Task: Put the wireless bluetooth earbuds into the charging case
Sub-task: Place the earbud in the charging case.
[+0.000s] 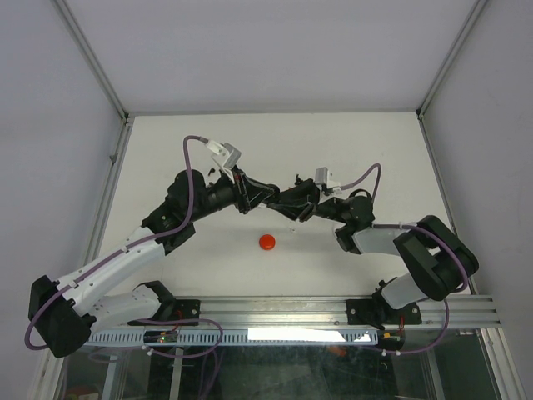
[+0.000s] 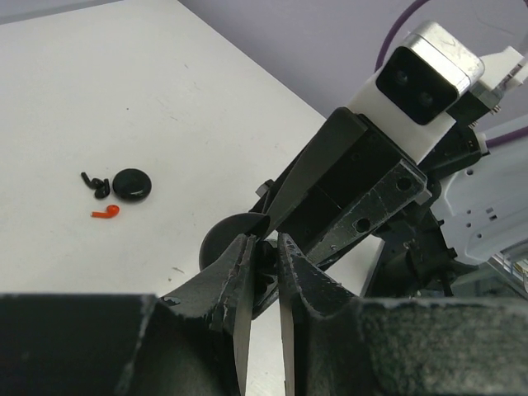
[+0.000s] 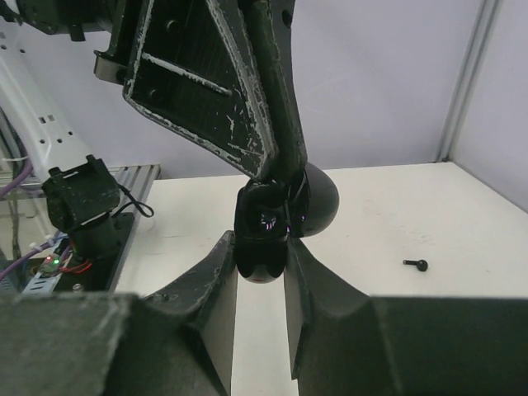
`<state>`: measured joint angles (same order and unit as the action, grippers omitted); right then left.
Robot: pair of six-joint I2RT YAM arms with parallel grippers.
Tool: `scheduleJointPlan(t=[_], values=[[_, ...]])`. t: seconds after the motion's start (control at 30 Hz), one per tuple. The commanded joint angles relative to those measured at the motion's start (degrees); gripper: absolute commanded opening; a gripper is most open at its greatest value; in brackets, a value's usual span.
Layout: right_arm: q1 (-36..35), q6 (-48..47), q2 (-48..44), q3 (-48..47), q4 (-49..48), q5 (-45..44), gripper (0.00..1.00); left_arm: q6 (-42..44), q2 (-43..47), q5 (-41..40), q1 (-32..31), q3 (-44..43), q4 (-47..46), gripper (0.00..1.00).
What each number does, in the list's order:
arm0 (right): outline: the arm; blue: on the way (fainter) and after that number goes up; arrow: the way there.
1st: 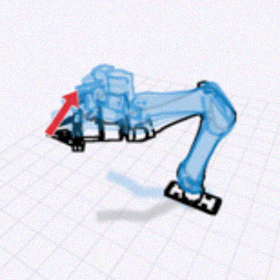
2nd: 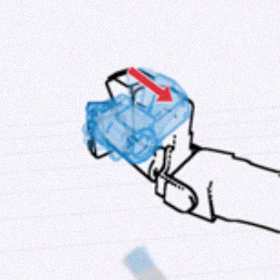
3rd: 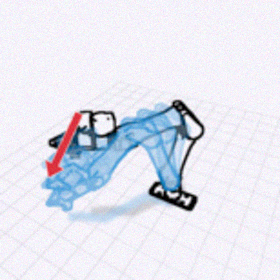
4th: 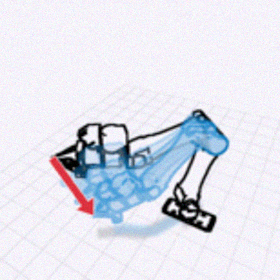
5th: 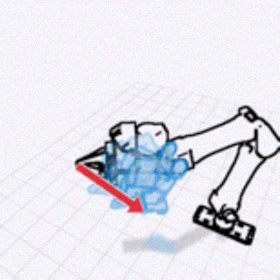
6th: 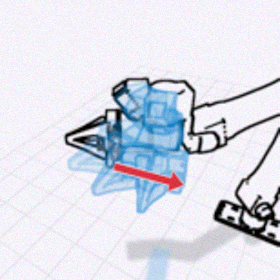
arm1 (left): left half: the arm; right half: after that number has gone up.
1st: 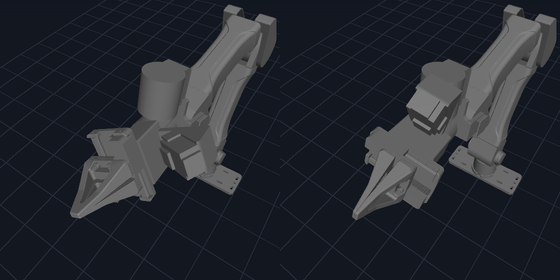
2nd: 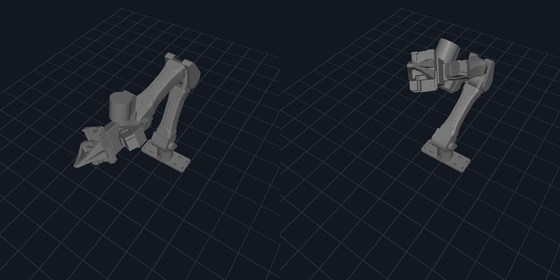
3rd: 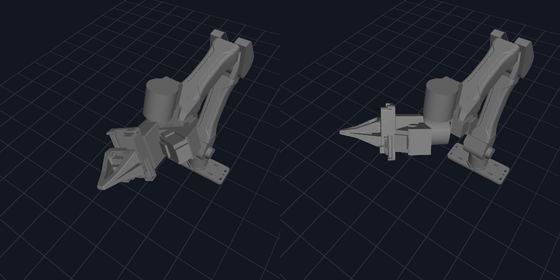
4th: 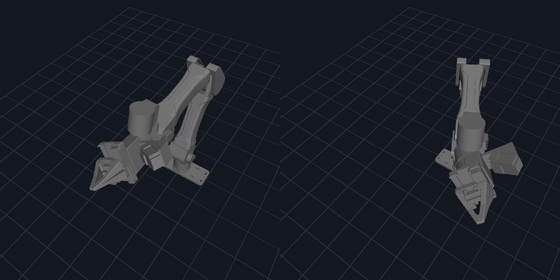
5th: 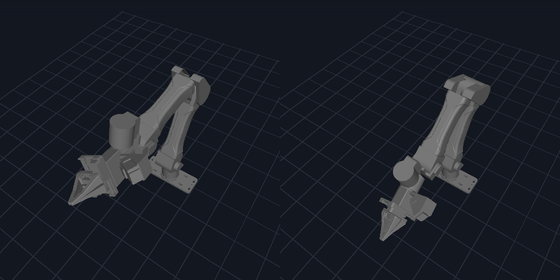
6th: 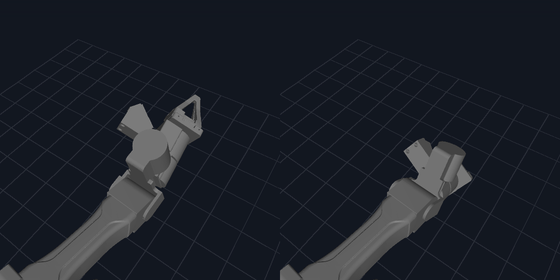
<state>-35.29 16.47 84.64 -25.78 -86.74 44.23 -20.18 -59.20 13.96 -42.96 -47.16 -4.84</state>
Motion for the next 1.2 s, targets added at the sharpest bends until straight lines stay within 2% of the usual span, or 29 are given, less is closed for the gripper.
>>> scheduleJointPlan(t=[0.0, 0.63, 0.9, 1.17], values=[[-0.7, 3.4, 0.1, -3.3, -6.4, 8.1, 0.00, -0.7, 1.2, 4.5, 1.2, 1.0, -4.4, 0.18], [0.1, 3.6, -0.5, -3.4, -5.7, 7.6, 0.00, -0.1, 1.5, 4.3, 2.0, 1.1, -1.5, 0.31], [0.6, 1.3, -0.5, -1.9, -4.5, 3.9, 0.00, -0.5, 2.2, 3.9, 2.0, 0.3, -1.1, 0.49], [0.7, 1.2, 0.1, -1.6, -4.5, 3.9, 0.00, -1.0, 1.0, 5.6, 2.0, 0.0, -2.3, 0.54]])
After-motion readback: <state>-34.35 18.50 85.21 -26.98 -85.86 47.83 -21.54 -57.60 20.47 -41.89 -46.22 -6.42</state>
